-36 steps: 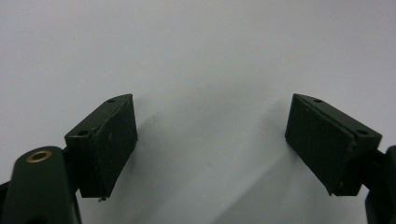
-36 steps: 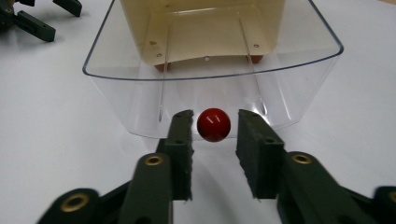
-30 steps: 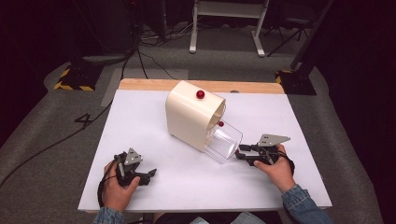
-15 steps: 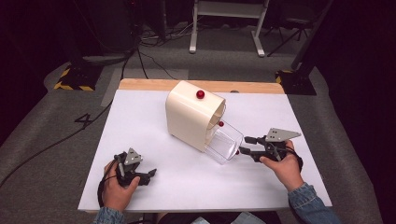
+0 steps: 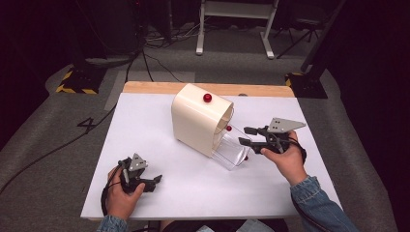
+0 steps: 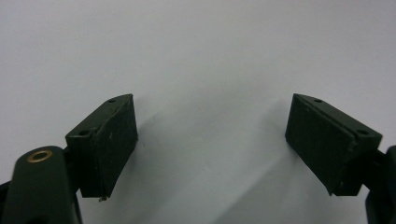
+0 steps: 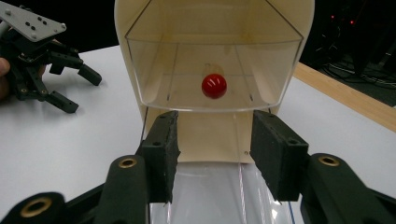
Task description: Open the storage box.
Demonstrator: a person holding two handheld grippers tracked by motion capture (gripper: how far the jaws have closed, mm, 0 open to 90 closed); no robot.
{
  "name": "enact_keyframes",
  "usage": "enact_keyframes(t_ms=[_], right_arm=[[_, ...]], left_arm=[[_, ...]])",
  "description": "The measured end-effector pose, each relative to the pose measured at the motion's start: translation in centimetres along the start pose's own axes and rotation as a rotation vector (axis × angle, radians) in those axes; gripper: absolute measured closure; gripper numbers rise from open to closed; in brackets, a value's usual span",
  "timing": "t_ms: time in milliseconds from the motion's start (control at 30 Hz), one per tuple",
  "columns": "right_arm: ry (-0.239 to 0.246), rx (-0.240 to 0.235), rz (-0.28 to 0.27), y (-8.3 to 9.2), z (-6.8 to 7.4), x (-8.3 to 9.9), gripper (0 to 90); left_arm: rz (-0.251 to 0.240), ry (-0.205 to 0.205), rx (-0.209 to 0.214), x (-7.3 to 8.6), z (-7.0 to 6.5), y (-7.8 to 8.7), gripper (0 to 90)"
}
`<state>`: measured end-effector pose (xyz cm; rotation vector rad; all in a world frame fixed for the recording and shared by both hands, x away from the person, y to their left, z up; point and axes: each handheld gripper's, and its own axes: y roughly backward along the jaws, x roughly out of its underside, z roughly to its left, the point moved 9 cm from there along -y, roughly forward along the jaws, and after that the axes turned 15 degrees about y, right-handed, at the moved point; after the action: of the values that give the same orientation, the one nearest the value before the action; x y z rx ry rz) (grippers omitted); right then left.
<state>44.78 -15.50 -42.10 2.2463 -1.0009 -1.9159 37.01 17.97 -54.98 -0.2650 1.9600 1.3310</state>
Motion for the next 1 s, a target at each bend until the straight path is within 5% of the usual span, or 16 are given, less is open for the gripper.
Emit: enact_keyframes(t_ms=[433,700,1000], right_arm=[[0.017,-0.013,-0.009,-3.5,-0.7,-0.7,60.2],[0.040,0.000,-0.019,-4.3,-0.7,-1.0,74.0],[0.058,0.013,-0.030,-4.2,-0.6,-0.9,74.4]], left_arm=[[-0.002,-0.008,-0.007,0.0,0.0,0.0,17.4],[-0.003,-0.002,-0.007,0.1,-0.1,0.0,17.3],[-0.001,-0.007,-0.006,0.0,0.0,0.0,17.3]])
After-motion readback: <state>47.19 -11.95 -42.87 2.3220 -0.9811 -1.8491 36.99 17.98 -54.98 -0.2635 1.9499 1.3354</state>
